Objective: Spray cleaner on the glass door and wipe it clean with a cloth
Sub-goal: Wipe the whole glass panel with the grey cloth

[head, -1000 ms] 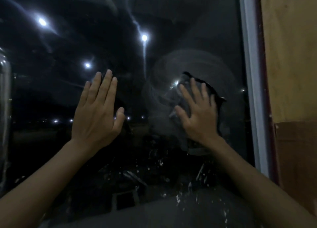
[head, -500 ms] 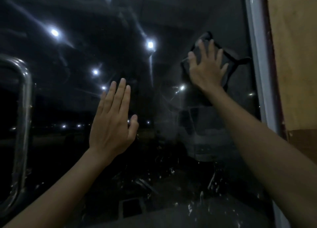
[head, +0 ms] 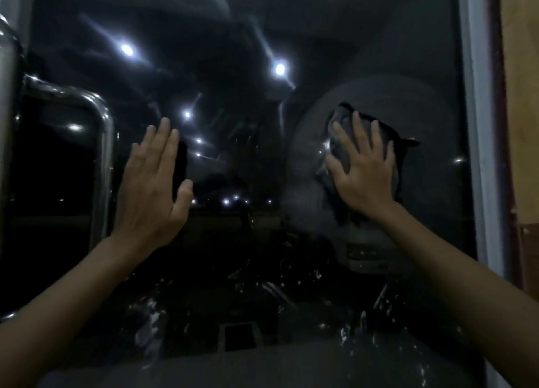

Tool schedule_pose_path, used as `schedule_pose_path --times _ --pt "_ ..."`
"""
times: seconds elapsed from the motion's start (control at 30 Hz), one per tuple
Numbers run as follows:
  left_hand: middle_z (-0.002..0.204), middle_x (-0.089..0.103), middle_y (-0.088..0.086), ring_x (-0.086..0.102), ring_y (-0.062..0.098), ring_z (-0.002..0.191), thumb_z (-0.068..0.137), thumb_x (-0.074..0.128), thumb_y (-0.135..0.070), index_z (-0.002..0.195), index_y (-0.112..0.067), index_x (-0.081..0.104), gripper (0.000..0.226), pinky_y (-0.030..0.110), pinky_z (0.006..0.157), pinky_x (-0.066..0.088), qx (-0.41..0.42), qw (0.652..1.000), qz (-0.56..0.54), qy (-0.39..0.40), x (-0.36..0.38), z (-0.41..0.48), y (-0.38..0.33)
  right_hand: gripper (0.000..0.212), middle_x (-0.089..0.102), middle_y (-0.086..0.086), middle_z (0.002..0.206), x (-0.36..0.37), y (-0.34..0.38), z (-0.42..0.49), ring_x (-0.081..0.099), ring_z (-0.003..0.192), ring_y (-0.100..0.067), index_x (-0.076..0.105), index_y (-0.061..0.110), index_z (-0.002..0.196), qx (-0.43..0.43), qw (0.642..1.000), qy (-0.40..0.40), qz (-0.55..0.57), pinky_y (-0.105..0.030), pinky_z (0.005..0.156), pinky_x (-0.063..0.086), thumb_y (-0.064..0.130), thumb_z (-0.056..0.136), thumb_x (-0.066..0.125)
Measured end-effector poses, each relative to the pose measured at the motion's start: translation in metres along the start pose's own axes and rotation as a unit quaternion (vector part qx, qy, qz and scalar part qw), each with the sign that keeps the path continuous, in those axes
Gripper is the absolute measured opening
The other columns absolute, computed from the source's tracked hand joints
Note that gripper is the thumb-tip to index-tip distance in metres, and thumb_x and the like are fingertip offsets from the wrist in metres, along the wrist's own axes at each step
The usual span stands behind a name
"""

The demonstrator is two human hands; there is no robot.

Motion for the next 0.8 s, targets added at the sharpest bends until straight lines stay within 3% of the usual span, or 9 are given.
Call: schedule_pose_path --times 0.1,0.17,0.33,0.4,0.47,0.53,0.63,0.73,0.8 --pt "0.158 0.011 0.012 0.006 0.021 0.146 0.086 0.036 -0.034 0.148 -0.002 0.021 0.072 0.030 0.119 0.000 -0.013 1.000 -0.002 0.004 -0.004 -0.007 0.011 0.061 -0.004 0.005 0.164 -0.002 0.036 0.037 -0.009 0.149 -0.029 0.012 0.038 0.154 0.108 0.994 0.005 0.034 -0.061 0.116 -0.002 0.058 0.098 0.029" --pt "0.158 0.012 0.012 0.005 0.020 0.146 0.086 0.036 -0.034 0.148 -0.002 0.021 0.072 0.037 0.120 0.005 -0.020 1.000 -0.008 0.001 -0.004 -0.010 0.013 0.063 -0.005 0.004 0.164 0.001 0.073 0.049 -0.009 0.149 -0.031 0.011 0.037 0.154 0.099 0.995 0.007 0.030 -0.063 0.115 -0.002 0.060 0.097 0.026" --pt "0.158 0.014 0.014 0.012 0.027 0.146 0.086 0.038 -0.031 0.148 -0.001 0.022 0.071 0.043 0.119 0.012 -0.032 0.999 0.018 -0.006 -0.009 -0.019 0.029 0.064 0.016 0.000 0.162 0.022 0.171 -0.022 0.009 0.149 -0.035 0.033 0.035 0.149 -0.179 0.984 -0.006 0.008 -0.065 0.112 0.012 0.060 0.091 0.037" --pt "0.158 0.014 0.014 0.012 0.027 0.147 0.086 0.038 -0.030 0.148 -0.001 0.022 0.070 0.035 0.120 0.006 -0.040 0.999 0.022 -0.015 -0.011 -0.023 0.032 0.062 0.022 -0.001 0.160 0.028 0.171 -0.055 0.015 0.148 -0.035 0.038 0.034 0.147 -0.299 0.954 0.009 -0.019 -0.061 0.106 0.024 0.059 0.090 0.041" --pt "0.158 0.014 0.013 0.011 0.028 0.147 0.086 0.038 -0.028 0.148 -0.001 0.022 0.070 0.036 0.120 0.005 -0.037 0.999 0.016 -0.020 -0.012 -0.026 0.033 0.061 0.027 -0.001 0.159 0.027 0.150 -0.059 0.021 0.147 -0.034 0.042 0.035 0.145 -0.350 0.937 0.008 -0.019 -0.055 0.099 0.034 0.059 0.089 0.044" --pt "0.159 0.012 0.013 0.010 0.026 0.147 0.087 0.038 -0.028 0.148 -0.001 0.021 0.069 0.038 0.121 0.006 -0.030 0.999 -0.001 -0.016 -0.009 -0.027 0.030 0.062 0.029 -0.002 0.158 0.023 0.126 -0.042 0.021 0.146 -0.034 0.042 0.034 0.144 -0.308 0.951 -0.001 -0.021 -0.056 0.101 0.034 0.060 0.088 0.043" --pt "0.159 0.012 0.014 0.008 0.025 0.148 0.087 0.037 -0.026 0.148 0.000 0.021 0.068 0.034 0.120 0.003 -0.033 0.999 -0.027 -0.029 -0.012 -0.026 0.032 0.065 0.020 0.002 0.161 0.017 0.118 0.000 0.013 0.148 -0.031 0.034 0.038 0.148 -0.172 0.985 0.000 -0.014 -0.060 0.111 0.020 0.062 0.088 0.036" --pt "0.159 0.011 0.015 0.007 0.024 0.148 0.087 0.037 -0.026 0.148 0.001 0.021 0.069 0.033 0.121 0.003 -0.035 0.998 -0.040 -0.032 -0.011 -0.026 0.031 0.065 0.002 0.005 0.164 0.014 0.140 0.035 -0.003 0.150 -0.030 0.018 0.040 0.152 -0.044 0.999 0.001 0.012 -0.061 0.114 0.001 0.062 0.093 0.031" --pt "0.159 0.009 0.013 0.005 0.022 0.148 0.087 0.037 -0.027 0.149 0.000 0.019 0.070 0.032 0.120 0.001 -0.041 0.997 -0.053 -0.027 -0.012 -0.027 0.032 0.066 -0.002 0.004 0.164 0.015 0.166 0.046 -0.007 0.149 -0.032 0.015 0.038 0.153 -0.014 1.000 0.000 0.023 -0.061 0.115 -0.002 0.062 0.094 0.031"
Point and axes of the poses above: each hand's wrist, its own z-axis towards the middle knuckle, its own x-axis out of the palm, y = z × x, the point moved 6 cm from there along z, towards the middle knuckle
